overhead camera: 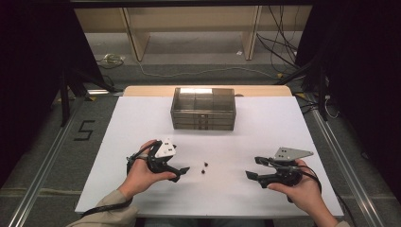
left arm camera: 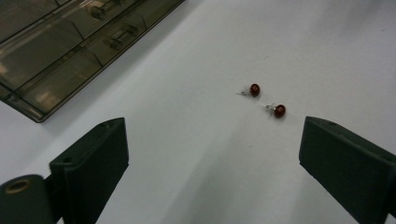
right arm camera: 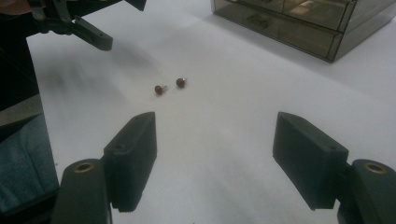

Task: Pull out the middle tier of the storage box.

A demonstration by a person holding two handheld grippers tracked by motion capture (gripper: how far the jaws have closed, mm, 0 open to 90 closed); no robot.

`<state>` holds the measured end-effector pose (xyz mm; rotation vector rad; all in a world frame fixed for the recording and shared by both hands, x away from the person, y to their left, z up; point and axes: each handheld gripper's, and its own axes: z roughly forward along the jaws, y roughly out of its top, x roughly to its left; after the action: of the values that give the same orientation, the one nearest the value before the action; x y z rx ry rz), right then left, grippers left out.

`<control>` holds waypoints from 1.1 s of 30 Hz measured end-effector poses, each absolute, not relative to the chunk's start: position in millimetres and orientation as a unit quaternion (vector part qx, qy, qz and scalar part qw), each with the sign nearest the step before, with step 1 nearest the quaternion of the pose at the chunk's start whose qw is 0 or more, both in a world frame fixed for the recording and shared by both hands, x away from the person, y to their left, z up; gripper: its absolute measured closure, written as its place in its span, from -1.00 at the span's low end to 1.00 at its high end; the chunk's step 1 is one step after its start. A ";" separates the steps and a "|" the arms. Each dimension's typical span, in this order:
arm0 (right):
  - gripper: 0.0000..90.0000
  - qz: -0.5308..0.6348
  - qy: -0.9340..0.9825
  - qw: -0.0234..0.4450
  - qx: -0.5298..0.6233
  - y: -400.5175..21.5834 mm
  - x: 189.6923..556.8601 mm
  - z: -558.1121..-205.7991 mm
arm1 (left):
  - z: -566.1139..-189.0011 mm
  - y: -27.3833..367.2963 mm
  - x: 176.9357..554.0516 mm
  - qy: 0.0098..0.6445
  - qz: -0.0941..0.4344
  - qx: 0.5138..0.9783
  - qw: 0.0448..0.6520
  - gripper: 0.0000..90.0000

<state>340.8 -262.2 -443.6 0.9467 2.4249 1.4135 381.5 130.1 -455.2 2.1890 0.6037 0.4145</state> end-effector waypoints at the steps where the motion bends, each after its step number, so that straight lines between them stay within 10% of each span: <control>1: -0.31 0.475 0.815 0.090 0.318 -262.2 340.8 -443.6 | -455.4 129.7 382.1 0.242 0.166 0.866 0.405 -0.82; 33: -0.31 0.473 0.817 0.089 0.318 -257.1 344.0 -443.6 | -469.3 61.1 460.6 0.035 0.405 0.874 0.266 0.24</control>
<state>344.0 -257.1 -443.6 0.9464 2.4301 1.4060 460.6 61.1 -469.3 2.3613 0.0933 1.0941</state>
